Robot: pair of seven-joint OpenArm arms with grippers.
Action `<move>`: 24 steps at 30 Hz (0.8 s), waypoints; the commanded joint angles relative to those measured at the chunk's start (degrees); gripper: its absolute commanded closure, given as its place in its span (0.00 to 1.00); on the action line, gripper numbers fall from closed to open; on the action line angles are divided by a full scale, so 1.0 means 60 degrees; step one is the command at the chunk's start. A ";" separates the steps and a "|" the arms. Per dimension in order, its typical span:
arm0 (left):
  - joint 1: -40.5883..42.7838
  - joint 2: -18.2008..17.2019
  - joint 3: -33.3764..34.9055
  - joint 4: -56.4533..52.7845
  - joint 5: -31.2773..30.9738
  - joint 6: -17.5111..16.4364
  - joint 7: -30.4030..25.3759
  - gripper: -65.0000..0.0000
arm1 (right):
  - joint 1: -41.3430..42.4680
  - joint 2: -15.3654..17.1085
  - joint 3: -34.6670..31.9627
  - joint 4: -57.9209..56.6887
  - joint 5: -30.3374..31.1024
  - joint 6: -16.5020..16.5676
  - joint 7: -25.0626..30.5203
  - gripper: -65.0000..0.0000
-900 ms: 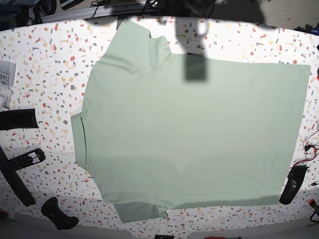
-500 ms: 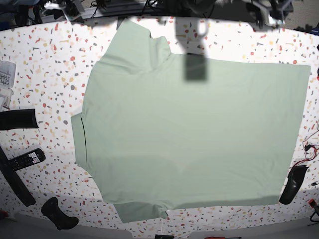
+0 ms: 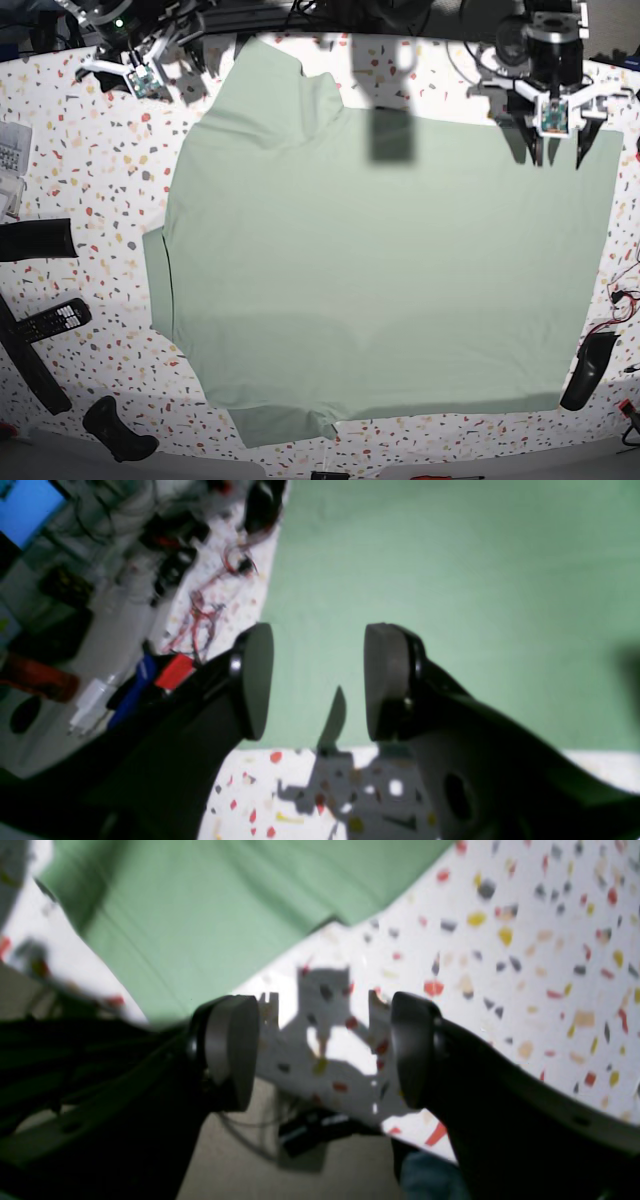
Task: Fold the T-shirt properly
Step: 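Move both grippers toward the hem corners of the green shirt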
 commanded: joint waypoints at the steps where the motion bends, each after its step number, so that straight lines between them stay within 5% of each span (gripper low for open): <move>1: 0.0033 -0.0040 -0.0007 0.0186 0.0124 0.0135 -0.0233 0.59 | -0.0055 0.0047 0.0025 0.0164 0.0033 -0.0015 0.0178 0.38; 10: -0.0106 -0.0200 -0.0007 0.0186 0.0186 0.0095 -0.0091 0.59 | -0.0051 0.0102 0.0025 0.0164 0.0000 0.0018 0.0131 0.38; 14: -0.0652 -0.1122 -0.0007 0.0186 0.0186 0.0055 0.0714 0.59 | -0.0051 0.0131 0.0025 0.0164 -0.0091 0.0801 0.0135 0.38; 19: -0.1071 -0.2248 -0.0007 0.0186 0.0087 0.0069 0.0317 0.59 | -0.0051 0.0131 0.0025 0.0164 -0.0969 0.1872 0.0164 0.38; 24: -0.1093 -0.1993 -0.0011 0.0186 0.0124 0.0404 -0.0091 0.59 | -0.0051 0.0036 0.0022 0.0164 -0.0925 0.1898 0.0160 0.38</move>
